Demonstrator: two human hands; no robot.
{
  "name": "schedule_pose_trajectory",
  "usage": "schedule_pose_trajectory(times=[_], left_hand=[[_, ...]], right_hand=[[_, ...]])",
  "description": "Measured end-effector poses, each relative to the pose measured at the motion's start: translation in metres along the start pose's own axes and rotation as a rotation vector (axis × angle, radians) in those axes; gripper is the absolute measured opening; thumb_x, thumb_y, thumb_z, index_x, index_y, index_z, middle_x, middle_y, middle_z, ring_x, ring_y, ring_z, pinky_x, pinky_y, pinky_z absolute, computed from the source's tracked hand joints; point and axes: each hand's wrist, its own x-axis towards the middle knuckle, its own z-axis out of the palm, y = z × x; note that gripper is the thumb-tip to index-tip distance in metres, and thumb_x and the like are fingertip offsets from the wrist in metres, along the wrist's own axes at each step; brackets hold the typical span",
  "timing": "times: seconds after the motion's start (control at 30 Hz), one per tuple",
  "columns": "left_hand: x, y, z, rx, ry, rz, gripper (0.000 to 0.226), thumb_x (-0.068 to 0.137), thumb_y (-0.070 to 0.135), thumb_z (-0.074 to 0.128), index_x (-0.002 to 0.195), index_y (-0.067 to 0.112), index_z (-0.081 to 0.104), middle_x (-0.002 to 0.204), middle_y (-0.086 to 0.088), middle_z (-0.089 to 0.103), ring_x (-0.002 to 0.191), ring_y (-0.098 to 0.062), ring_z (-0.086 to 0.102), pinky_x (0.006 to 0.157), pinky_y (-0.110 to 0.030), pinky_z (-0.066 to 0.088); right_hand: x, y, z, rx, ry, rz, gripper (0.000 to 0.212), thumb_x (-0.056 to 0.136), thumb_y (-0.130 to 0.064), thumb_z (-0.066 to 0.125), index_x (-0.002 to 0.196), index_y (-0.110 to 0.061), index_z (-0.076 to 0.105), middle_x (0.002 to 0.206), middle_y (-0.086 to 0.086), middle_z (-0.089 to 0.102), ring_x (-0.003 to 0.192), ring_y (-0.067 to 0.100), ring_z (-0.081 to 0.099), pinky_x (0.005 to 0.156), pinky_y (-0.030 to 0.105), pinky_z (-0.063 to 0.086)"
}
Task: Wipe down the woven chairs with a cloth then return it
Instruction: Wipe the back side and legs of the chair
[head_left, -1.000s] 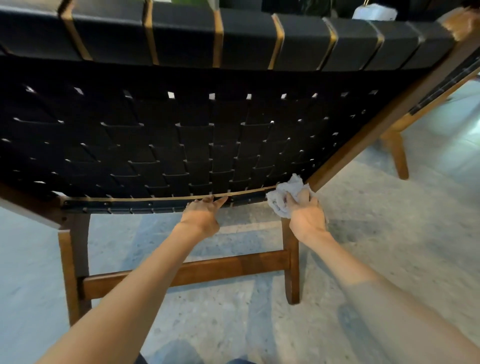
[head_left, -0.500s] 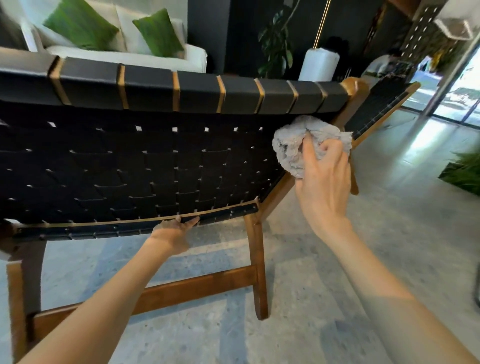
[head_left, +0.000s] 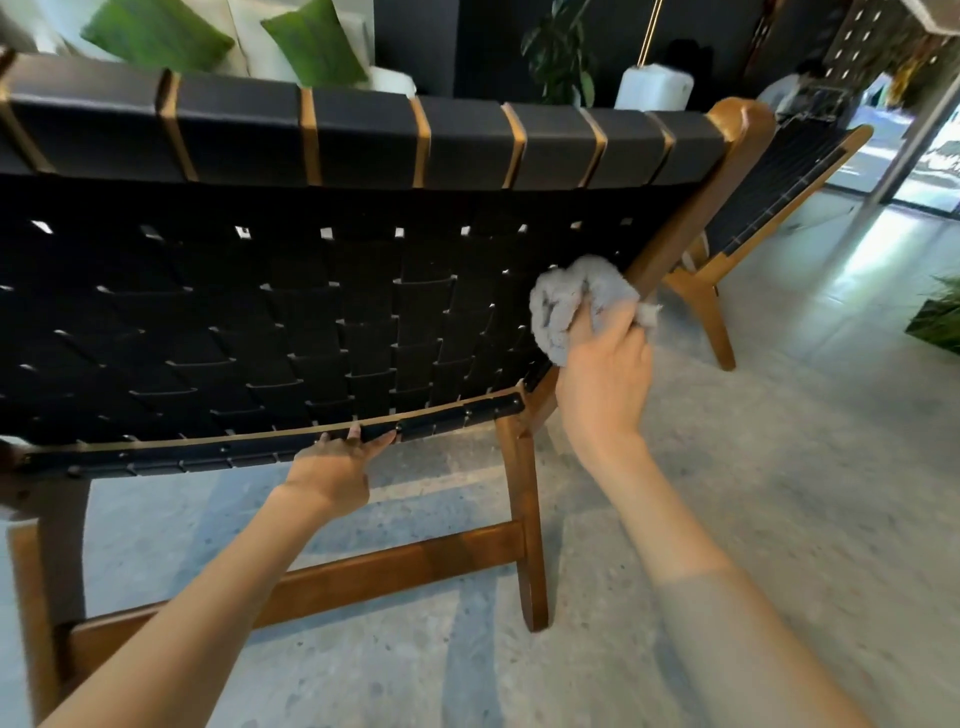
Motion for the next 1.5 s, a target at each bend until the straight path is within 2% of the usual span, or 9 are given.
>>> schedule_pose_trajectory(times=[0.17,0.37,0.6,0.73,0.87,1.07,1.23,1.4,1.5], left_hand=[[0.005,-0.006,0.01,0.017,0.03,0.029,0.064,0.1,0.023,0.035,0.148,0.042,-0.003,0.159,-0.005,0.0,0.141,-0.035,0.024,0.108,-0.04,0.038],[0.009,-0.008,0.016,0.068,0.017,0.01,0.068,0.098,0.022,0.037,0.148,0.042,-0.004,0.159,-0.002,-0.002,0.145,-0.032,0.013,0.113,-0.038,0.028],[0.005,0.0,0.015,0.044,0.051,-0.02,0.074,0.094,0.018,0.04,0.148,0.043,-0.003,0.159,-0.002,-0.002,0.145,-0.034,0.012,0.104,-0.033,0.04],[0.002,0.002,0.011,0.033,0.046,-0.009,0.075,0.093,0.018,0.04,0.148,0.042,-0.004,0.159,-0.005,-0.002,0.143,-0.036,0.017,0.1,-0.031,0.044],[-0.002,0.005,0.011,0.026,0.058,-0.023,0.077,0.091,0.017,0.042,0.149,0.042,-0.002,0.159,-0.006,-0.001,0.144,-0.037,0.013,0.092,-0.029,0.047],[-0.003,0.0,0.017,-0.041,0.08,-0.018,0.077,0.092,0.017,0.044,0.148,0.043,-0.002,0.159,-0.001,-0.005,0.145,-0.034,0.004,0.087,-0.027,0.049],[0.001,-0.006,0.022,-0.037,0.102,-0.019,0.076,0.091,0.017,0.042,0.149,0.041,0.0,0.159,0.004,-0.003,0.146,-0.028,0.004,0.093,-0.028,0.047],[0.002,-0.007,0.028,0.019,0.134,-0.013,0.078,0.088,0.015,0.044,0.15,0.039,0.002,0.159,0.003,-0.003,0.146,-0.028,0.007,0.078,-0.024,0.051],[0.0,-0.015,0.032,-0.024,0.159,0.025,0.078,0.089,0.014,0.047,0.15,0.038,0.005,0.159,0.006,-0.005,0.146,-0.024,0.004,0.081,-0.023,0.049]], right_hand=[[-0.059,-0.023,0.057,0.013,-0.595,-0.028,0.053,0.093,-0.005,0.048,0.143,-0.016,0.035,0.13,0.017,0.038,0.1,0.03,0.052,0.083,0.035,0.046],[-0.082,-0.05,0.101,0.142,-0.842,0.133,0.063,0.096,-0.011,0.046,0.15,-0.016,0.014,0.146,0.019,0.019,0.122,0.032,0.041,0.098,0.035,0.041],[-0.062,-0.035,0.079,0.215,-0.892,0.049,0.061,0.092,-0.01,0.054,0.147,-0.022,0.028,0.141,0.013,0.027,0.121,0.032,0.042,0.095,0.037,0.044],[-0.061,-0.017,0.044,0.216,-0.396,-0.11,0.068,0.072,0.001,0.071,0.136,-0.009,0.051,0.112,0.022,0.051,0.091,0.036,0.056,0.073,0.041,0.052],[-0.047,-0.013,0.043,0.17,-0.203,-0.149,0.079,0.065,0.01,0.072,0.139,-0.003,0.046,0.118,0.026,0.051,0.101,0.04,0.054,0.078,0.045,0.053],[-0.065,-0.055,0.071,0.116,-0.457,0.013,0.079,0.065,0.011,0.076,0.137,0.005,0.044,0.134,0.027,0.049,0.108,0.034,0.059,0.087,0.039,0.052],[-0.086,-0.068,0.093,0.167,-0.725,0.042,0.073,0.095,0.003,0.044,0.151,-0.004,-0.002,0.159,0.017,0.004,0.141,0.033,0.02,0.114,0.04,0.024],[-0.077,-0.076,0.094,0.237,-0.76,0.098,0.067,0.092,0.003,0.048,0.151,-0.008,0.019,0.155,0.011,0.02,0.135,0.037,0.021,0.113,0.041,0.023],[-0.08,-0.083,0.091,0.327,-0.735,0.073,0.061,0.09,0.0,0.051,0.146,-0.01,0.032,0.148,0.008,0.031,0.128,0.033,0.026,0.108,0.038,0.029]])
